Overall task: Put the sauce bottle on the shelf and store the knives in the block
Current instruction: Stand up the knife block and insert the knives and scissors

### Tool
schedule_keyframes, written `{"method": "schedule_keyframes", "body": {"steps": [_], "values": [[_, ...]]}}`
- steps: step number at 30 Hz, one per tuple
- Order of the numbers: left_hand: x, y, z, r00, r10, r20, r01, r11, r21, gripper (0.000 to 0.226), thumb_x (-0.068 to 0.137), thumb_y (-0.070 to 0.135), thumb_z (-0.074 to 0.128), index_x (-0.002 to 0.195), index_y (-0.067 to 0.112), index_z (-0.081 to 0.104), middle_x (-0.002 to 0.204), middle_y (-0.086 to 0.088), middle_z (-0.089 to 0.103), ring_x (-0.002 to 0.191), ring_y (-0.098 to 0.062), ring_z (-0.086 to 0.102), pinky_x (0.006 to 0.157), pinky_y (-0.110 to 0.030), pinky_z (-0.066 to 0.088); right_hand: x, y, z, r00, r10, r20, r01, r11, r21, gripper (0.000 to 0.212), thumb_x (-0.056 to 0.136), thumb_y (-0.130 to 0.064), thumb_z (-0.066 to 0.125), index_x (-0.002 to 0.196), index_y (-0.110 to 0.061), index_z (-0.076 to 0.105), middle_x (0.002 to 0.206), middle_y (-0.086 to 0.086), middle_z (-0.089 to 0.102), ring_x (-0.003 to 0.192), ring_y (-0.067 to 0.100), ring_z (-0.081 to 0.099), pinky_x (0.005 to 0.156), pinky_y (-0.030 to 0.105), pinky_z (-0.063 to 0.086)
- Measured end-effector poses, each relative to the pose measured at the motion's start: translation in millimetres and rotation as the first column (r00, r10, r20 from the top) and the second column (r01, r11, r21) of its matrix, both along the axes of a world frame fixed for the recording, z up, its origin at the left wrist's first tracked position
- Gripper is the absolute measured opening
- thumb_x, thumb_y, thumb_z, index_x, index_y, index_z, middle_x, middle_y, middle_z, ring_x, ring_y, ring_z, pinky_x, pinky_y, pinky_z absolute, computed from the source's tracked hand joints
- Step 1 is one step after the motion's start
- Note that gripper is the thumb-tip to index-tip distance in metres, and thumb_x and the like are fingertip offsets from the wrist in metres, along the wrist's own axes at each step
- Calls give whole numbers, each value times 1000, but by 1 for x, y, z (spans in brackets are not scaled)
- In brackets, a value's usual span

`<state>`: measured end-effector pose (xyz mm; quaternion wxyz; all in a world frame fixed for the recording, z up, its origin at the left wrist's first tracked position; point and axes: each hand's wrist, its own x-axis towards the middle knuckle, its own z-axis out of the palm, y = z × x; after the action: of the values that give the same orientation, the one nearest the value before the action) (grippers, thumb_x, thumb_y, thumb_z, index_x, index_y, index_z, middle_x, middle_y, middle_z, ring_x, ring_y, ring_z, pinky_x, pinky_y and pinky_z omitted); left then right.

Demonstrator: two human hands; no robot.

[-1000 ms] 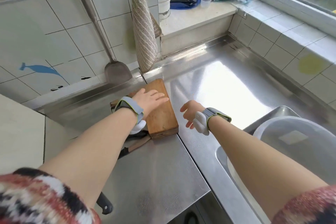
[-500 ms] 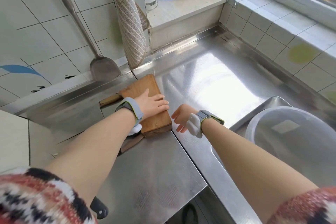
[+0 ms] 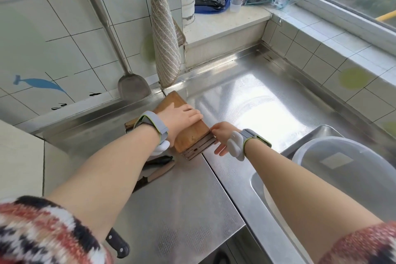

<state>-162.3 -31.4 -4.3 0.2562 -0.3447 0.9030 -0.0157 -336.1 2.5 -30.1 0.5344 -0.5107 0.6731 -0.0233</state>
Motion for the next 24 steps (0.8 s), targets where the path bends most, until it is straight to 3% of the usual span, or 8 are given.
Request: {"method": "schedule_keyframes", "body": {"steps": [6,10,13,16,19,24], "values": [[16,1,13,944,189,-271,-186,982,35,108,50,27,83,140,22,25,147,6,30,137,-18,27,78,-35,50,4,-13,27,979,-199,49,203,974,-103,35,95,-9,32,111,9,58,108,30,66,88,45,70,81,54,57],[24,7,22,822,300,-484,-295,951,88,101,51,30,83,137,21,30,134,4,42,121,-19,43,75,-26,38,14,-23,48,967,-253,34,250,908,-337,21,91,-13,43,80,-1,56,105,33,67,94,46,67,82,52,57],[29,13,24,684,409,-604,-392,904,168,100,52,33,84,136,18,31,129,0,45,109,-23,53,76,-28,40,25,-27,63,963,-266,31,249,849,-467,24,89,-20,46,74,-4,54,104,33,66,96,47,65,77,44,56],[28,18,22,564,525,-638,-505,830,237,112,50,30,86,143,22,23,140,1,40,114,-26,55,88,-37,49,31,-34,72,960,-280,34,251,795,-552,36,90,-25,47,90,6,64,89,26,68,88,40,67,71,40,52],[28,21,14,424,612,-668,-568,754,331,124,47,33,90,147,21,17,150,0,32,129,-23,45,102,-40,44,40,-35,81,967,-253,-4,195,755,-626,30,91,-29,49,99,-9,70,90,6,65,84,22,58,70,26,40],[33,21,-3,233,683,-692,-568,673,473,125,43,32,92,145,20,20,148,-3,33,131,-24,44,104,-43,43,53,-39,79,977,-215,-7,159,747,-646,29,89,-24,54,114,-18,66,86,1,59,100,26,63,78,27,45]]}}
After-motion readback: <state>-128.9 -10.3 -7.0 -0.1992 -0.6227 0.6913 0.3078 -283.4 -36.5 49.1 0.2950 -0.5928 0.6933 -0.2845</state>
